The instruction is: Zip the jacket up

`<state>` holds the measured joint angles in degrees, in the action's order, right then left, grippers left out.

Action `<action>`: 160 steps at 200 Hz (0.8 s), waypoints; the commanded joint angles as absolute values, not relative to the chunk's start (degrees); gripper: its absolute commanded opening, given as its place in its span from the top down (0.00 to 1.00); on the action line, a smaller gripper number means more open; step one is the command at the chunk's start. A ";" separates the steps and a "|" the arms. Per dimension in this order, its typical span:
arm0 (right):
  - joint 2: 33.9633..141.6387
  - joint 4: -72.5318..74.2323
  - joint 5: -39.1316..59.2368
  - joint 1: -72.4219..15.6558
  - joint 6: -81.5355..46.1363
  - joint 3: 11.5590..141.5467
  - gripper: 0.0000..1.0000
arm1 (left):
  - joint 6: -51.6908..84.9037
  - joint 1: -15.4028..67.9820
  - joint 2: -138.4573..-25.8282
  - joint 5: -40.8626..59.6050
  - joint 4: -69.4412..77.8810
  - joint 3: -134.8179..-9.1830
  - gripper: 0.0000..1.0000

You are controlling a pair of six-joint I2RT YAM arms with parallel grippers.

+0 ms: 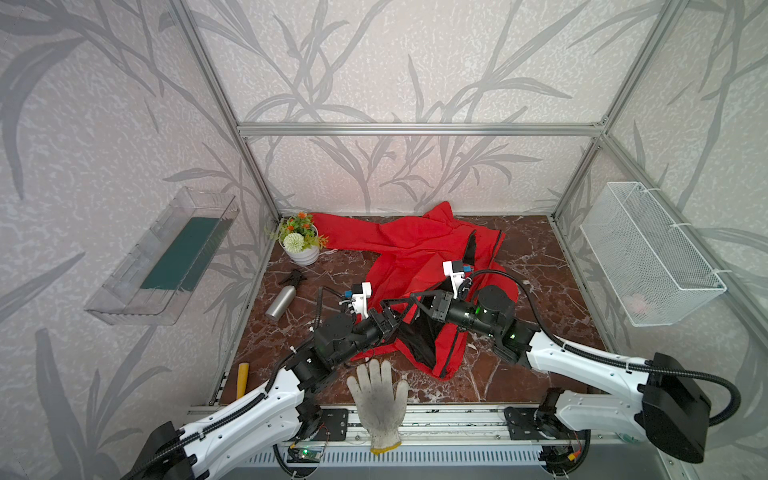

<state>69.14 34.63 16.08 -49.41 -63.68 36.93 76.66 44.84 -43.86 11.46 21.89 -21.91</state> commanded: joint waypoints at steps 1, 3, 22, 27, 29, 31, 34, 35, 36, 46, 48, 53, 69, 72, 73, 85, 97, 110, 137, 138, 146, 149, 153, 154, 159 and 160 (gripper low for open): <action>66.98 38.27 16.32 -48.87 -64.02 36.10 1.00 | 77.05 44.17 -43.63 10.11 26.88 -23.26 0.05; 66.91 38.24 16.30 -48.80 -63.99 36.01 1.00 | 77.14 44.13 -43.60 10.11 27.00 -23.17 0.06; 66.04 36.07 16.24 -48.61 -63.17 35.95 1.00 | 77.33 43.86 -43.06 10.22 27.11 -22.94 0.15; 65.77 35.38 16.12 -48.49 -62.75 35.90 1.00 | 77.34 43.81 -42.83 10.26 27.03 -22.83 0.18; 65.68 35.10 16.07 -48.49 -62.64 35.98 1.00 | 77.34 43.78 -42.77 10.28 27.06 -22.78 0.20; 65.51 34.79 16.08 -48.51 -62.53 35.89 1.00 | 77.39 43.73 -42.64 10.28 27.02 -22.70 0.21; 65.42 34.56 15.97 -48.47 -62.37 35.89 1.00 | 77.33 43.70 -42.46 10.23 26.99 -22.70 0.24; 65.36 34.46 15.98 -48.45 -62.34 35.87 1.00 | 77.34 43.73 -42.46 10.21 26.94 -22.69 0.24; 65.33 34.37 15.99 -48.44 -62.29 35.91 1.00 | 77.34 43.71 -42.41 10.25 26.87 -22.64 0.25; 65.05 33.93 15.89 -48.21 -62.01 35.63 1.00 | 77.34 43.68 -41.87 10.15 26.60 -22.61 0.31; 65.04 33.90 15.88 -48.18 -62.04 35.54 1.00 | 77.23 43.62 -41.80 10.12 26.51 -22.59 0.32; 65.04 33.97 15.86 -48.09 -62.13 35.38 1.00 | 77.23 43.58 -41.68 10.15 26.26 -22.61 0.34; 65.10 34.53 16.05 -47.68 -62.31 34.98 1.00 | 77.23 43.52 -41.37 10.34 25.61 -22.62 0.41; 65.17 34.54 16.08 -47.64 -62.25 34.98 1.00 | 77.25 43.52 -41.35 10.30 25.46 -22.60 0.41; 65.19 34.54 16.13 -47.64 -62.28 34.98 1.00 | 77.21 43.51 -41.37 10.34 25.43 -22.64 0.41; 65.38 34.54 16.29 -47.38 -62.32 34.91 1.00 | 77.26 43.55 -41.28 10.54 25.11 -22.69 0.49; 65.54 34.54 16.41 -47.13 -62.29 34.85 1.00 | 77.34 43.50 -41.13 10.45 24.76 -22.67 0.60; 65.65 34.38 16.70 -46.84 -62.23 34.97 1.00 | 77.04 43.42 -40.78 10.26 23.74 -22.93 0.75; 65.36 33.25 17.64 -46.76 -61.81 35.11 0.95 | 76.10 43.43 -40.18 10.05 20.77 -23.89 0.99; 65.33 33.15 17.74 -46.76 -61.84 35.13 0.94 | 76.11 43.47 -40.17 10.08 20.71 -23.90 0.99; 65.10 32.68 18.13 -46.76 -61.83 35.15 0.88 | 76.02 43.44 -40.15 10.03 20.44 -23.91 1.00; 65.05 32.54 18.29 -46.74 -61.79 35.16 0.86 | 76.02 43.44 -40.10 10.02 20.43 -23.91 1.00; 64.89 32.21 18.56 -46.76 -61.79 35.13 0.84 | 76.01 43.41 -40.11 9.99 20.45 -23.91 1.00; 64.88 32.14 18.64 -46.76 -61.79 35.10 0.83 | 76.02 43.42 -40.09 10.00 20.42 -23.95 1.00; 64.70 31.87 19.01 -46.76 -61.79 35.13 0.81 | 75.98 43.50 -40.16 9.93 20.39 -23.83 1.00; 64.65 31.84 19.09 -46.76 -61.79 35.10 0.81 | 76.00 43.46 -40.16 9.93 20.39 -23.87 1.00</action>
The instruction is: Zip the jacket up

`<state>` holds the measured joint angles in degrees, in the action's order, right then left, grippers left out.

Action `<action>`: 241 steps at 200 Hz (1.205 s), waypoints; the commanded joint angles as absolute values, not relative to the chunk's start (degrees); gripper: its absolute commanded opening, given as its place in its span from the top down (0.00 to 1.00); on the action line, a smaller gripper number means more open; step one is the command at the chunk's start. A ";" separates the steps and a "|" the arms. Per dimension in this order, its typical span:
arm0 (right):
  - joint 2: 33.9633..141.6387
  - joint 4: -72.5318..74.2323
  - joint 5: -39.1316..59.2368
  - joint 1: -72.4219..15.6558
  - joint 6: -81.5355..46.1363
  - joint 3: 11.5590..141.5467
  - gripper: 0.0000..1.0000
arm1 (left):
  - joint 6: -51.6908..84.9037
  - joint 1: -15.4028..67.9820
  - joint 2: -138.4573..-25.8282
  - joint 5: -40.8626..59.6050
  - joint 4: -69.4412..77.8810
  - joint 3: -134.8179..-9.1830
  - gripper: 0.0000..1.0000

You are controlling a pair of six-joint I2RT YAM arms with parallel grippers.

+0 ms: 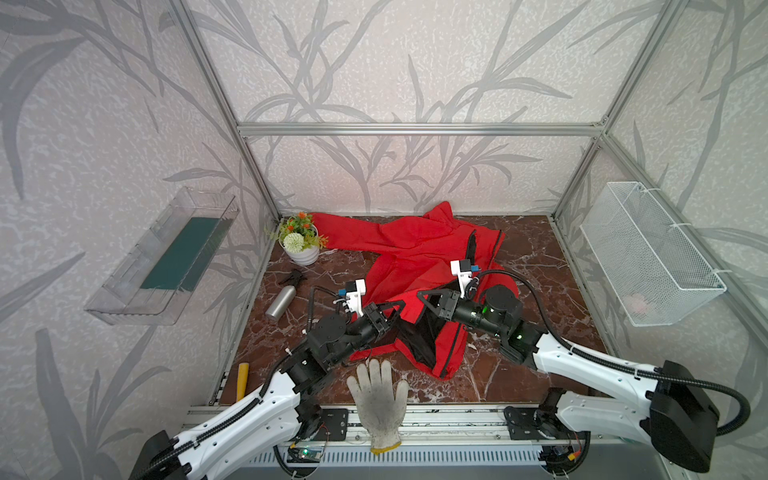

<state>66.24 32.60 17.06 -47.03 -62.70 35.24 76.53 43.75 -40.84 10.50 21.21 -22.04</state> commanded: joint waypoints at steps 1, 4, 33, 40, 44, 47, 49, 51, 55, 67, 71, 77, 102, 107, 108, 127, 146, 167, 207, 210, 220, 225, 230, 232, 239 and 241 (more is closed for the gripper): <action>64.63 31.79 19.17 -46.76 -61.79 35.13 0.81 | 76.01 43.48 -40.16 9.93 20.39 -23.89 1.00; 64.49 31.59 19.35 -46.76 -61.84 35.09 0.80 | 76.02 43.50 -40.17 9.90 20.39 -23.83 1.00; 62.90 29.59 20.94 -46.76 -61.79 34.61 0.80 | 76.14 43.40 -40.34 9.91 20.46 -23.67 1.00; 62.38 29.15 20.90 -46.76 -61.83 34.26 0.80 | 76.13 43.38 -40.34 9.93 20.48 -23.73 1.00; 62.03 29.02 20.86 -46.76 -61.87 34.02 0.81 | 76.15 43.36 -40.41 9.93 20.42 -23.83 1.00; 61.78 28.94 20.79 -46.76 -61.87 33.87 0.81 | 76.18 43.36 -40.38 10.00 20.39 -23.85 1.00; 61.63 28.81 20.80 -46.76 -61.87 33.74 0.82 | 76.13 43.34 -40.40 9.99 20.39 -23.83 1.00; 61.46 28.78 20.80 -46.76 -61.94 33.64 0.82 | 76.18 43.33 -40.38 10.01 20.39 -23.89 1.00; 61.23 28.74 20.75 -46.76 -62.03 33.41 0.83 | 76.12 43.28 -40.50 10.05 20.39 -23.91 1.00; 60.53 28.72 20.65 -46.75 -62.31 32.79 0.86 | 76.11 43.31 -40.56 10.19 20.46 -23.99 1.00; 60.40 28.77 20.68 -46.76 -62.39 32.62 0.88 | 76.08 43.25 -40.63 10.24 20.44 -23.99 1.00; 60.25 29.15 20.74 -46.76 -62.49 32.34 0.92 | 76.08 43.27 -40.69 10.27 20.51 -24.04 1.00; 60.72 30.60 21.05 -46.76 -62.67 32.24 1.00 | 76.29 43.24 -40.69 10.53 20.74 -24.04 1.00; 61.09 31.11 21.26 -46.76 -62.74 32.26 1.00 | 76.34 43.26 -40.55 10.61 20.74 -24.02 1.00; 61.13 31.24 21.31 -46.76 -62.79 32.26 1.00 | 76.36 43.25 -40.58 10.62 20.74 -24.05 1.00; 62.91 35.12 22.18 -46.76 -63.78 32.40 1.00 | 76.46 43.25 -40.35 10.86 20.74 -24.13 1.00; 65.07 39.18 23.67 -46.76 -64.75 33.23 1.00 | 76.55 43.26 -40.24 11.25 20.46 -24.18 1.00; 67.26 40.18 25.84 -46.79 -64.87 35.29 1.00 | 76.73 43.25 -40.34 11.31 20.81 -23.93 1.00; 69.05 41.99 25.10 -46.85 -65.39 35.71 1.00 | 76.99 43.20 -40.43 11.55 21.35 -23.84 1.00; 69.13 42.92 25.02 -46.85 -65.49 35.63 1.00 | 76.98 43.23 -40.43 11.60 21.29 -23.87 1.00; 69.64 45.28 25.05 -46.83 -65.82 35.77 1.00 | 77.07 43.16 -40.43 11.86 21.36 -23.90 1.00; 69.89 46.36 25.18 -46.85 -66.02 35.73 1.00 | 77.08 43.22 -40.45 12.01 21.34 -23.75 1.00; 70.12 47.40 25.26 -46.84 -66.28 35.71 1.00 | 77.11 43.21 -40.49 11.98 21.36 -23.73 1.00; 70.18 47.84 25.17 -46.80 -66.34 35.69 1.00 | 77.15 43.15 -40.51 12.00 21.40 -23.73 1.00; 70.52 48.86 24.99 -46.80 -66.68 35.81 1.00 | 77.32 43.22 -40.49 12.13 21.37 -23.62 1.00; 70.61 49.00 24.97 -46.72 -66.75 35.83 1.00 | 77.29 43.19 -40.49 12.06 21.36 -23.61 1.00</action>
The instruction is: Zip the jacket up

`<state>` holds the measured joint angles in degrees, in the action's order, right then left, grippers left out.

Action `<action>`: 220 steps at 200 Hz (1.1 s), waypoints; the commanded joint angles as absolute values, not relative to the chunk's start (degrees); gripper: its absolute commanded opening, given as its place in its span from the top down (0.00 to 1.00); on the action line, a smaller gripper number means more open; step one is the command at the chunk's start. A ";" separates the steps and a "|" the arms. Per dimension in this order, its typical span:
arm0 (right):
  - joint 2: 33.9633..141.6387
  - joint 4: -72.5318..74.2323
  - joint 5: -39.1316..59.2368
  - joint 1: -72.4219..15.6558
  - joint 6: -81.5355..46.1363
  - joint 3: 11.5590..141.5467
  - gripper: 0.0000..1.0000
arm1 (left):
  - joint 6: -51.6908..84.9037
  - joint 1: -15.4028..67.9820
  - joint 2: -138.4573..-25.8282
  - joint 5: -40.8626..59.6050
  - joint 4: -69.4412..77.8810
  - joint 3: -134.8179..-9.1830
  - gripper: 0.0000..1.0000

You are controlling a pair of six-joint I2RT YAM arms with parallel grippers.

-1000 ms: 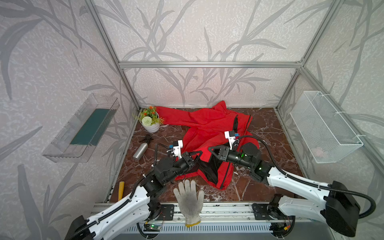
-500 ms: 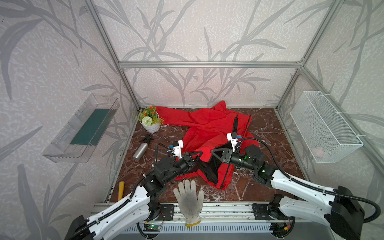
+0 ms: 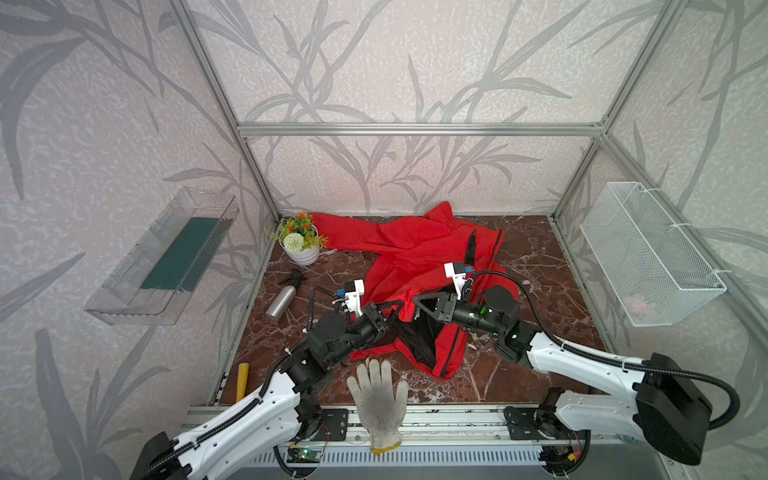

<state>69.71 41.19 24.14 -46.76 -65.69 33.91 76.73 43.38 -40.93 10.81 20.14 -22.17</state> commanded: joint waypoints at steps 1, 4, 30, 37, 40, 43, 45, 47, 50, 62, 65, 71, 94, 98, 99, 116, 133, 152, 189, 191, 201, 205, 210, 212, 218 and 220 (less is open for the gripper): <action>70.63 49.06 24.96 -46.79 -66.77 35.89 1.00 | 77.32 43.22 -40.50 12.10 21.36 -23.58 1.00; 70.77 49.31 25.01 -46.82 -66.91 35.97 1.00 | 77.42 43.16 -40.50 12.05 21.40 -23.48 1.00; 71.63 50.94 25.99 -46.84 -67.83 36.52 1.00 | 77.43 43.00 -40.60 11.95 21.33 -23.30 1.00; 71.58 50.36 26.31 -46.85 -67.81 36.56 1.00 | 77.43 42.96 -40.60 12.02 21.40 -23.49 1.00; 71.50 49.99 26.42 -46.85 -67.66 36.56 1.00 | 77.37 42.82 -40.67 12.04 21.27 -23.59 1.00; 71.46 49.58 26.54 -46.85 -67.54 36.49 1.00 | 77.35 42.82 -40.67 12.08 21.27 -23.72 1.00; 71.39 49.33 26.67 -46.85 -67.44 36.48 1.00 | 77.34 42.74 -40.69 12.10 21.27 -23.79 1.00; 71.33 49.05 26.75 -46.85 -67.33 36.45 1.00 | 77.21 42.77 -40.74 12.19 21.20 -23.90 1.00; 71.24 48.75 26.91 -46.85 -67.13 36.38 1.00 | 77.17 42.72 -40.82 12.21 21.16 -24.00 1.00; 71.24 48.81 26.61 -46.86 -66.79 35.95 1.00 | 77.00 42.65 -41.21 12.77 21.25 -24.42 1.00; 71.32 48.90 26.30 -46.91 -66.80 35.94 1.00 | 77.03 42.63 -41.36 12.84 21.31 -24.43 1.00; 71.44 49.04 25.53 -46.93 -66.88 35.74 1.00 | 77.16 42.64 -41.61 13.13 21.68 -24.48 1.00; 71.81 47.06 23.19 -46.76 -65.26 35.99 1.00 | 78.01 42.66 -41.63 13.27 23.14 -24.12 1.00; 71.81 46.60 22.94 -46.76 -64.93 36.03 1.00 | 78.02 42.67 -41.58 13.29 23.27 -24.17 0.99; 71.81 46.50 22.94 -46.76 -64.85 36.08 1.00 | 78.03 42.65 -41.53 13.28 23.28 -24.22 0.99; 72.48 46.79 22.37 -46.76 -64.95 35.90 1.00 | 78.15 42.57 -41.01 13.05 22.83 -24.26 0.95; 73.19 47.37 22.39 -46.62 -65.30 35.80 1.00 | 78.39 42.60 -40.56 12.87 22.83 -24.31 0.94; 73.63 46.55 21.90 -46.49 -65.35 35.71 1.00 | 78.56 42.50 -40.43 12.97 23.09 -24.18 0.93; 74.30 47.19 20.89 -45.70 -66.31 35.06 1.00 | 79.09 42.46 -40.13 12.88 23.62 -23.69 0.92; 74.41 47.26 20.96 -45.70 -66.35 35.15 1.00 | 79.14 42.45 -40.16 12.95 23.75 -23.65 0.92; 74.88 47.13 21.71 -45.70 -66.40 35.71 1.00 | 79.26 42.45 -40.17 12.93 24.07 -23.59 0.91; 75.06 46.91 21.93 -45.70 -66.38 36.00 1.00 | 79.28 42.47 -40.10 12.84 24.24 -23.61 0.90; 75.37 46.58 22.23 -45.70 -66.54 36.35 1.00 | 79.30 42.53 -40.15 12.90 24.38 -23.56 0.89; 75.44 46.47 22.30 -45.70 -66.54 36.49 1.00 | 79.35 42.49 -40.16 12.78 24.35 -23.56 0.89; 75.60 46.09 22.54 -45.70 -66.49 36.75 1.00 | 79.44 42.43 -40.17 12.83 24.65 -23.56 0.87; 75.70 45.95 22.55 -45.70 -66.57 36.81 1.00 | 79.45 42.40 -40.17 12.77 24.68 -23.56 0.87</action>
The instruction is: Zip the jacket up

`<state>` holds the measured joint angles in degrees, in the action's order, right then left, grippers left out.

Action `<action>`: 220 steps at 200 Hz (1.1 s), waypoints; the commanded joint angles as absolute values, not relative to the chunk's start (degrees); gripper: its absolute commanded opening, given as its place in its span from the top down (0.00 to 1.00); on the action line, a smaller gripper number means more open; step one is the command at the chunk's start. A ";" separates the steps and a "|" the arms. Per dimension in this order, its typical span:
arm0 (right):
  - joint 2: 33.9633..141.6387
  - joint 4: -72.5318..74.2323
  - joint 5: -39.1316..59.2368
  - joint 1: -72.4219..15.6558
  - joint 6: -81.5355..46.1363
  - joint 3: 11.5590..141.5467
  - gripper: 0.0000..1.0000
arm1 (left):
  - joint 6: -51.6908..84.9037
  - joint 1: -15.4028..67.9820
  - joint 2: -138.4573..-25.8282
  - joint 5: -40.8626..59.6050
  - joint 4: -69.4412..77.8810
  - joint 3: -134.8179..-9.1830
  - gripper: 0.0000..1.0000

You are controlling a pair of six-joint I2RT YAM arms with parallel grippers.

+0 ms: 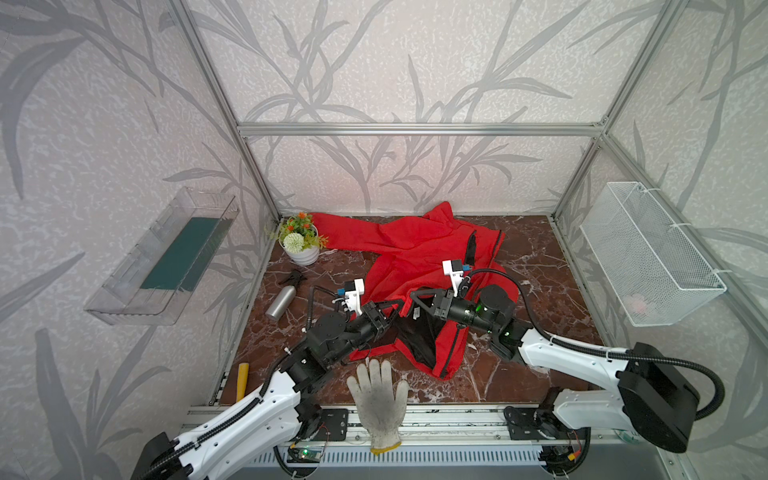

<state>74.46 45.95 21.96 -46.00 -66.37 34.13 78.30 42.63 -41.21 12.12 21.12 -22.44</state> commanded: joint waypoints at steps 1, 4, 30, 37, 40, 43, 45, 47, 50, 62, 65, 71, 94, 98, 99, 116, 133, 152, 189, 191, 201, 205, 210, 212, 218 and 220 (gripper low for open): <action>75.73 45.87 22.53 -45.66 -66.51 36.82 1.00 | 79.45 42.38 -40.21 12.75 24.69 -23.60 0.87; 75.83 45.74 22.64 -45.70 -66.45 36.90 1.00 | 79.44 42.43 -40.14 12.77 24.63 -23.58 0.86; 76.44 45.77 22.89 -45.70 -66.60 37.18 1.00 | 79.45 42.38 -39.99 12.70 24.61 -23.70 0.81; 76.55 45.81 23.03 -45.70 -66.63 37.22 1.00 | 79.45 42.30 -39.84 12.74 24.48 -23.65 0.81; 76.55 45.79 23.13 -45.70 -66.62 37.27 1.00 | 79.45 42.28 -39.82 12.70 24.42 -23.69 0.80; 76.62 45.79 23.25 -45.70 -66.65 37.27 1.00 | 79.45 42.32 -39.78 12.69 24.35 -23.69 0.80; 76.64 45.73 23.35 -45.70 -66.63 37.33 1.00 | 79.43 42.35 -39.74 12.60 24.33 -23.68 0.80; 76.64 45.71 23.39 -45.70 -66.58 37.37 1.00 | 79.40 42.36 -39.73 12.60 24.25 -23.63 0.80; 76.64 45.64 23.45 -45.70 -66.54 37.48 1.00 | 79.45 42.35 -39.73 12.65 24.20 -23.57 0.79; 76.55 44.95 23.40 -45.70 -66.33 37.66 1.00 | 79.40 42.27 -39.59 12.49 24.04 -23.41 0.78; 76.48 44.77 23.40 -45.70 -66.24 37.72 1.00 | 79.37 42.20 -39.53 12.47 24.07 -23.38 0.77; 76.40 44.37 23.42 -45.70 -66.02 37.71 1.00 | 79.42 42.20 -39.55 12.34 24.08 -23.30 0.76; 76.46 43.59 23.61 -45.70 -65.88 38.06 1.00 | 79.35 42.11 -39.58 12.31 23.97 -23.36 0.70; 76.51 43.36 23.64 -45.70 -65.79 38.20 1.00 | 79.30 42.16 -39.63 12.40 23.99 -23.31 0.69; 76.53 43.30 23.69 -45.70 -65.81 38.22 1.00 | 79.29 42.17 -39.64 12.40 23.99 -23.30 0.69; 76.48 41.48 23.91 -45.70 -65.35 38.68 1.00 | 79.19 42.08 -39.86 12.71 23.84 -23.46 0.63; 76.38 39.28 23.89 -45.70 -64.87 39.26 1.00 | 78.95 42.10 -39.86 12.84 23.50 -23.29 0.60; 76.29 37.30 23.74 -45.70 -64.62 40.06 1.00 | 78.61 42.10 -39.64 12.85 22.66 -23.35 0.57; 76.25 34.99 24.16 -45.70 -64.12 41.57 1.00 | 77.83 42.03 -39.54 13.04 21.20 -23.30 0.56; 76.23 34.79 24.10 -45.64 -64.02 41.62 1.00 | 77.80 42.04 -39.48 13.08 21.19 -23.36 0.56; 76.26 33.71 24.12 -45.70 -63.99 42.11 1.00 | 77.47 42.07 -39.53 13.26 20.77 -23.34 0.54; 76.29 33.28 24.08 -45.70 -63.92 42.29 1.00 | 77.43 42.02 -39.48 13.25 20.56 -23.43 0.54; 76.37 32.57 24.18 -45.70 -63.75 42.61 1.00 | 77.30 42.09 -39.54 13.19 20.42 -23.46 0.54; 76.38 32.25 24.17 -45.70 -63.62 42.78 1.00 | 77.25 42.08 -39.55 13.25 20.40 -23.47 0.54; 76.45 31.36 24.39 -45.70 -63.53 43.17 1.00 | 77.11 42.10 -39.54 13.24 20.29 -23.54 0.54; 76.46 31.00 24.51 -45.70 -63.45 43.34 1.00 | 77.11 42.08 -39.55 13.31 20.28 -23.49 0.54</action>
